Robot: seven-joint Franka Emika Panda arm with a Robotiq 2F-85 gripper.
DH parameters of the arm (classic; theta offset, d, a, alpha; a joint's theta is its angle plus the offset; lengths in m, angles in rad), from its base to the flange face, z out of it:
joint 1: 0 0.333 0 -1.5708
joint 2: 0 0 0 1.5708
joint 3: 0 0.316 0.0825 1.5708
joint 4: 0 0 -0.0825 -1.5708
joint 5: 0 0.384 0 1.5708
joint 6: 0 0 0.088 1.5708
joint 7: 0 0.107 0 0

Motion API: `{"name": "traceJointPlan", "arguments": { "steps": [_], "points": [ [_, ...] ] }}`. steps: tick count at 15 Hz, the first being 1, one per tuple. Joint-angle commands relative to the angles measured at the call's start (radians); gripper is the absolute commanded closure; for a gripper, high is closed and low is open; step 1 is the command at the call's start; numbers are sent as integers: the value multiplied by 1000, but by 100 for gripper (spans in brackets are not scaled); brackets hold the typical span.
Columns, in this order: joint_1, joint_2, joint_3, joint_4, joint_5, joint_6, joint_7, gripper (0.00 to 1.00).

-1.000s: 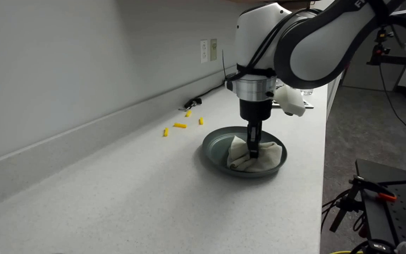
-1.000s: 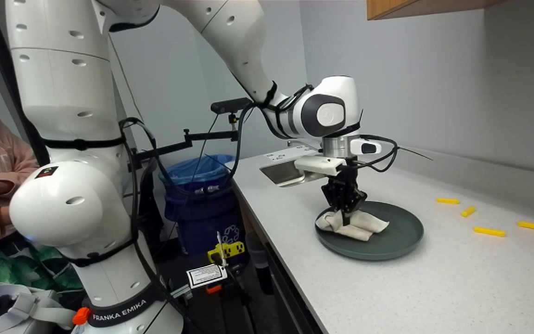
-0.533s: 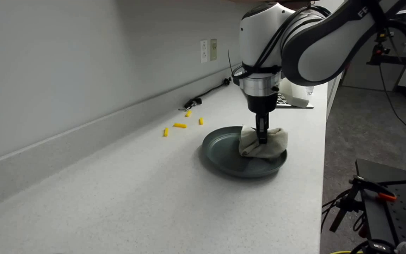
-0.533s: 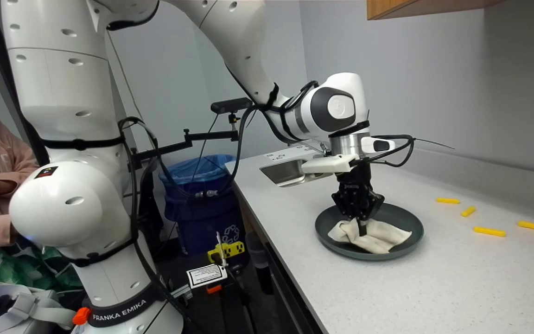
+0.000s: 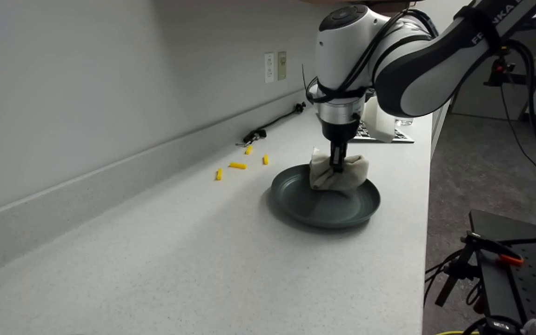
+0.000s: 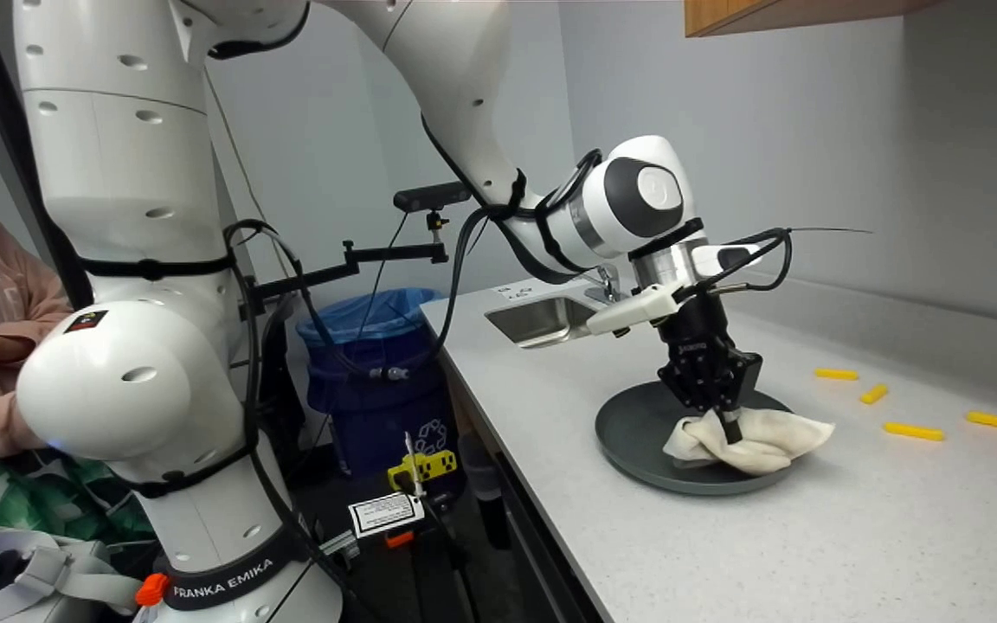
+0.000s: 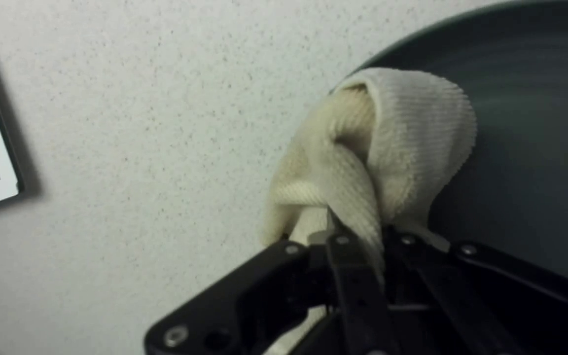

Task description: Pick up the towel from the table, wipe the grey plate and put the towel back on the table.

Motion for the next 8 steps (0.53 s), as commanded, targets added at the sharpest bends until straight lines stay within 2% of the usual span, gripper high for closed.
{"name": "traceJointPlan", "arguments": {
  "steps": [1, 4, 8],
  "points": [
    [10, 33, -5, 33, -50, 103, 125, 97],
    [12, 58, 9, 42, 28, 180, 159, 97],
    [13, 75, 66, 12, 248, 241, 71, 97]
  ]
}}
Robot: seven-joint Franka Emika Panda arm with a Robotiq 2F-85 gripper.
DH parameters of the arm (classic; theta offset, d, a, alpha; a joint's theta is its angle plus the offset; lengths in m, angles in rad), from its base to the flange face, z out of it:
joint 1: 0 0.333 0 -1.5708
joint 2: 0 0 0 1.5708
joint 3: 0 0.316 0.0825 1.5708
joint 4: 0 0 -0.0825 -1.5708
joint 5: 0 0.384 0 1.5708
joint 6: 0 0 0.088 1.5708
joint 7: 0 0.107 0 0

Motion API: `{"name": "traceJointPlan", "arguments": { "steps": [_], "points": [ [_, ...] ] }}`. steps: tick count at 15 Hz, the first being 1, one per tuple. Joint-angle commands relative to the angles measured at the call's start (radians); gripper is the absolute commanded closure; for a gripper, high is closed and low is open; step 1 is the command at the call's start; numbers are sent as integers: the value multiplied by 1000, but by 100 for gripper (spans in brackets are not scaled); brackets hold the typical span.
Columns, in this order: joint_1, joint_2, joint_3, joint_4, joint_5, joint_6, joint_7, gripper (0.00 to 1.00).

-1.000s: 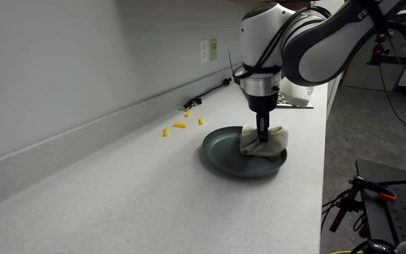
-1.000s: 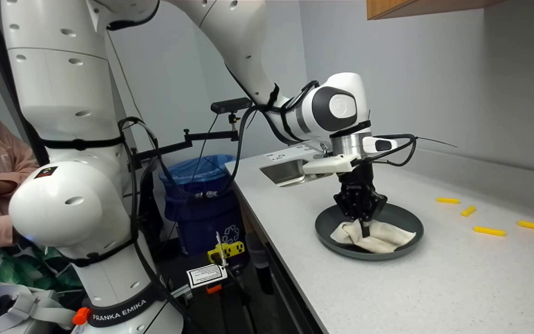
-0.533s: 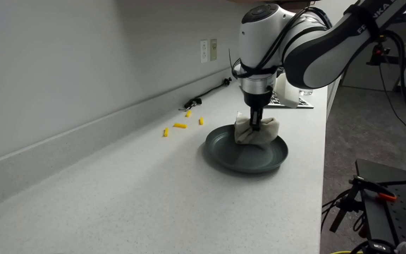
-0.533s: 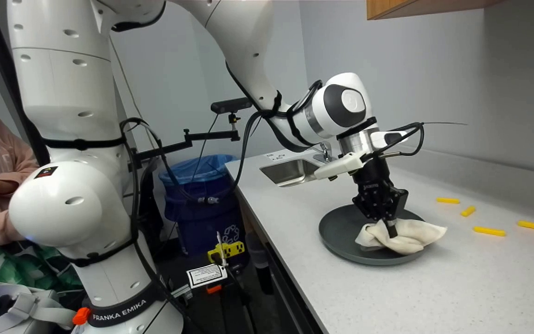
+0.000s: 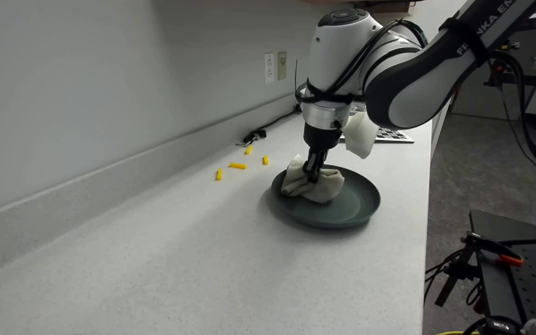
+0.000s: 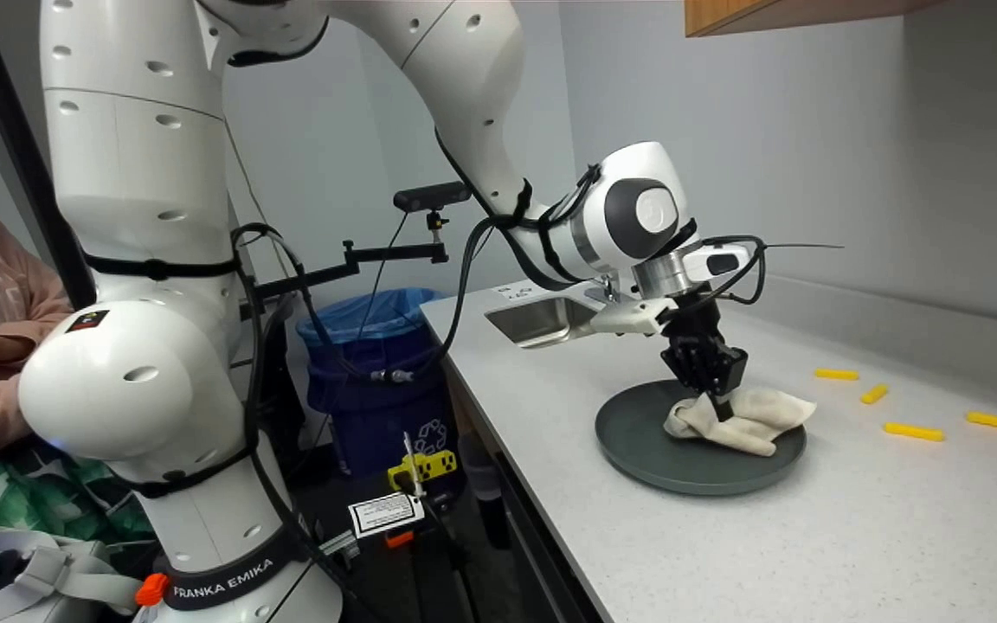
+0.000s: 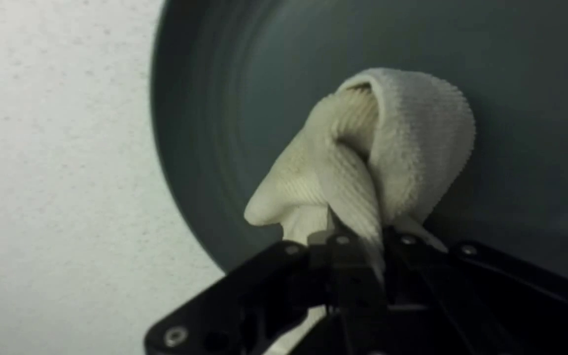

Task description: Pick up the towel from the table, wipe the grey plate and put the towel back on the table.

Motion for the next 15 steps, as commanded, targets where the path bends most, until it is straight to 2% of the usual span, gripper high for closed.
{"name": "traceJointPlan", "arguments": {
  "steps": [1, 6, 8, 10, 15],
  "points": [
    [2, 17, 59, -18, 207, 44, -97, 97],
    [-16, 1, 170, -40, 489, 4, -311, 97],
    [-15, -16, 177, -49, 536, -32, -365, 97],
    [-11, -36, 157, -59, 533, -76, -378, 97],
    [-2, -84, 74, -64, 397, -230, -330, 97]
  ]
}}
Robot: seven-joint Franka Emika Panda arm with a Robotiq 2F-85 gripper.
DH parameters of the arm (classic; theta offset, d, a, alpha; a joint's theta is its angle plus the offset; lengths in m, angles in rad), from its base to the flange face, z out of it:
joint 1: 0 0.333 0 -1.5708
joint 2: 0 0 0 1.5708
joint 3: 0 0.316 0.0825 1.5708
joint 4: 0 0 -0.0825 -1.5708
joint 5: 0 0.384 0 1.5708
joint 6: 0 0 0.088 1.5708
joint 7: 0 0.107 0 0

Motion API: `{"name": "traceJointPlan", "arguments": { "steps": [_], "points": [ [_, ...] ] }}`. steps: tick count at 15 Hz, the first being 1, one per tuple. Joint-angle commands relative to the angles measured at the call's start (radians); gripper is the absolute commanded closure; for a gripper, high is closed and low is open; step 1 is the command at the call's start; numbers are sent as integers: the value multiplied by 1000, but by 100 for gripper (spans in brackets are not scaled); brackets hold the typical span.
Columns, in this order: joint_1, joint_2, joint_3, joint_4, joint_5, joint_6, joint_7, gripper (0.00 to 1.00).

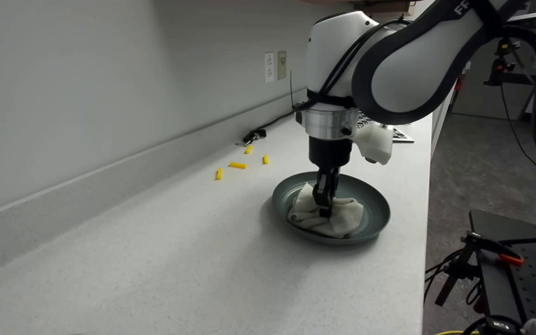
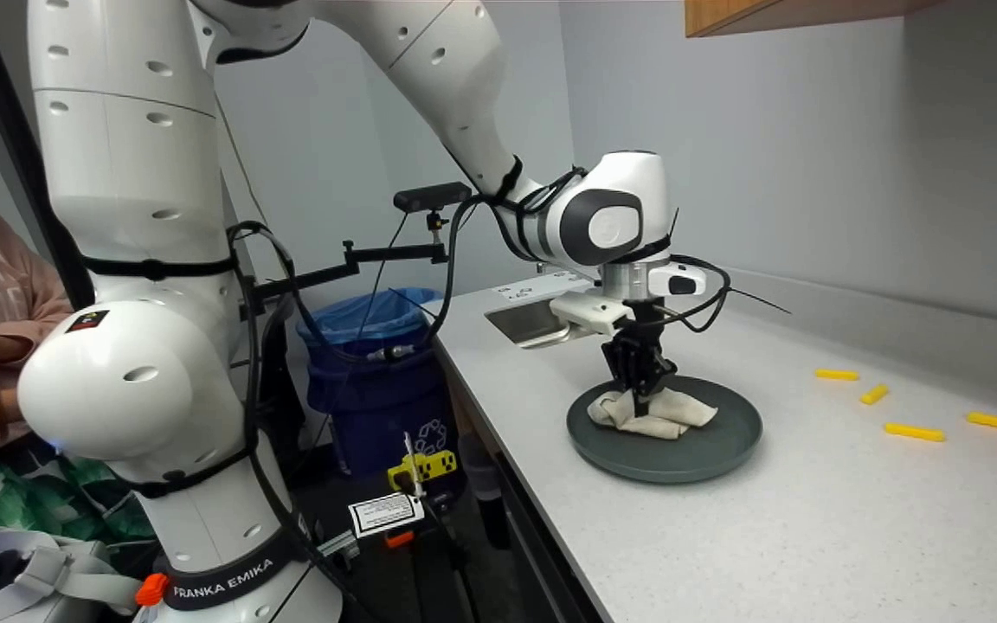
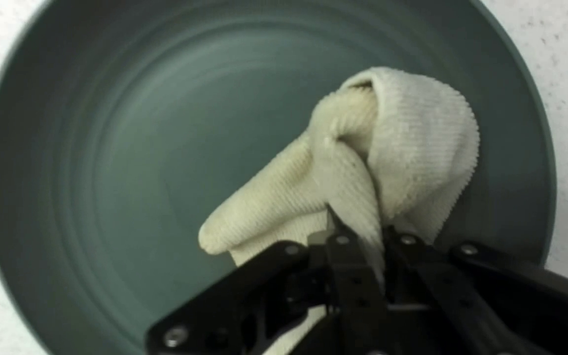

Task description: Pick up the towel from the table, wipe the grey plate and put the towel back on the table.

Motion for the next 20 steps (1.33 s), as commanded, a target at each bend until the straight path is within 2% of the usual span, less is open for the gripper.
{"name": "traceJointPlan", "arguments": {
  "steps": [1, 6, 10, 12, 14, 17, 20],
  "points": [
    [-2, -56, -50, -19, -89, -104, 8, 97],
    [1, -53, -97, 6, -233, -161, 55, 97],
    [9, -19, -129, 44, -405, -128, 153, 97],
    [11, -6, -131, 61, -451, -96, 201, 97],
    [12, 7, -124, 71, -457, -49, 237, 97],
    [17, 21, -107, 73, -398, 29, 253, 97],
    [11, 18, -67, 53, -262, 78, 210, 97]
  ]
}}
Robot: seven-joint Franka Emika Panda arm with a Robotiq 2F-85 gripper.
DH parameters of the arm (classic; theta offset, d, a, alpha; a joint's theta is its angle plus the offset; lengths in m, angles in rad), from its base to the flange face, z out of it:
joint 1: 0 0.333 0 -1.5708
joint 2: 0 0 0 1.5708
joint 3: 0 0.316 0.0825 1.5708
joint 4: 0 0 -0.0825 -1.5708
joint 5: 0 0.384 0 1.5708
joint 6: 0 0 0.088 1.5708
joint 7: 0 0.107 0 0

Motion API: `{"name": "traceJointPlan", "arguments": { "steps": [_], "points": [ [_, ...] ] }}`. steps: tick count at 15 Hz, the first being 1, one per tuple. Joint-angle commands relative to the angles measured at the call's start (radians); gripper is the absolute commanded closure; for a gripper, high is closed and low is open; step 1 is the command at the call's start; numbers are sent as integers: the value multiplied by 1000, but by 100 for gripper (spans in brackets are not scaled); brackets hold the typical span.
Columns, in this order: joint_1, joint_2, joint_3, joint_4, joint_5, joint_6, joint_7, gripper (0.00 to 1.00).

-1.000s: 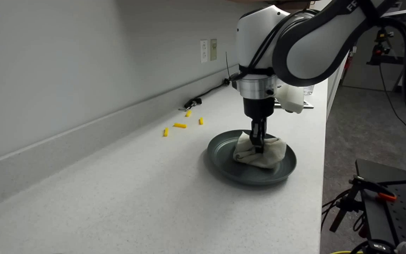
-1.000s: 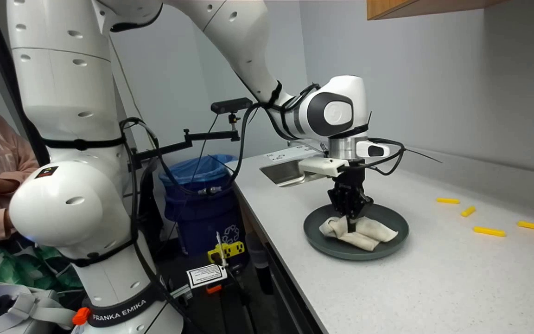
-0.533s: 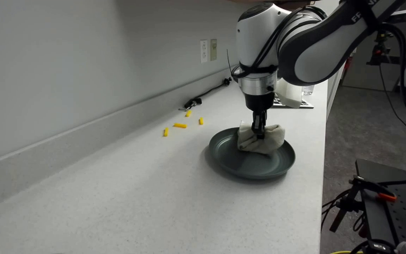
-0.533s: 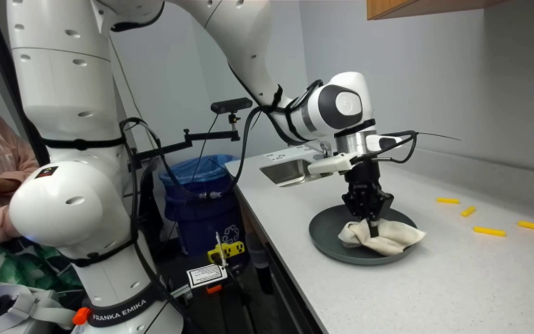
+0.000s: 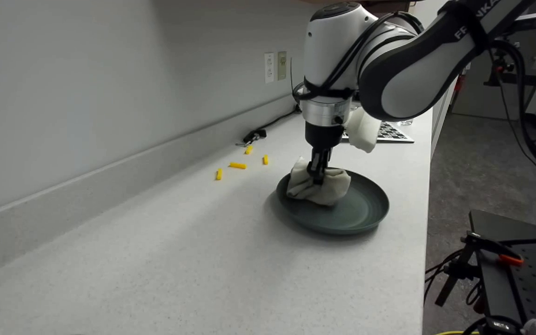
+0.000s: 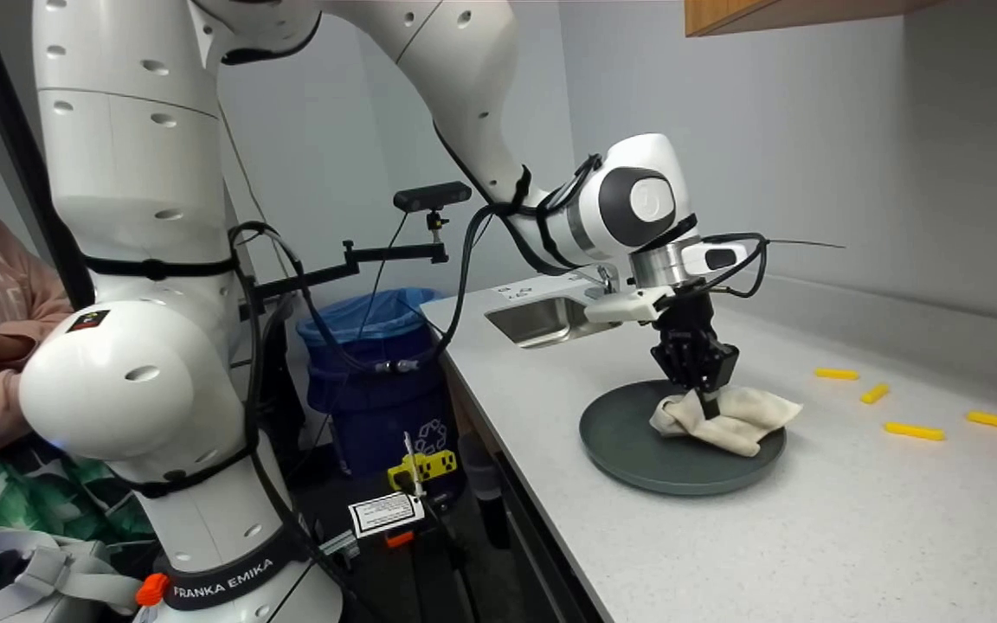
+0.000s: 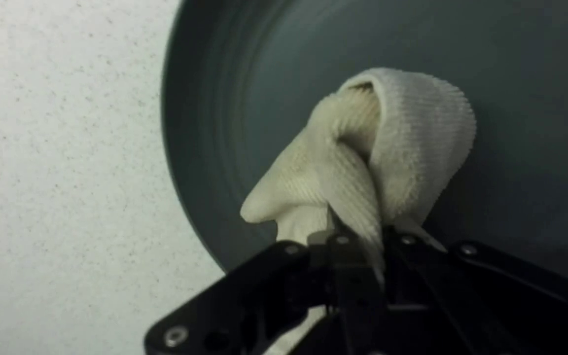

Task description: Pick up the towel from the table, wipe the grey plate and put the towel back on the table.

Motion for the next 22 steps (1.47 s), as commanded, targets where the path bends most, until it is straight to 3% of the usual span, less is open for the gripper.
{"name": "traceJointPlan", "arguments": {
  "steps": [1, 3, 5, 13, 16, 18, 22],
  "points": [
    [1, 0, 42, -11, 161, 47, -39, 97],
    [-3, -12, 73, -25, 259, 41, -83, 97],
    [1, -28, 80, -34, 288, 15, -110, 97],
    [-8, -110, 31, -48, 229, -234, -96, 97],
    [-14, -120, 3, -24, 160, -319, -53, 97],
    [-12, -113, -17, -4, 52, -352, -9, 97],
    [-15, -76, -33, 19, -88, -320, 49, 97]
  ]
}}
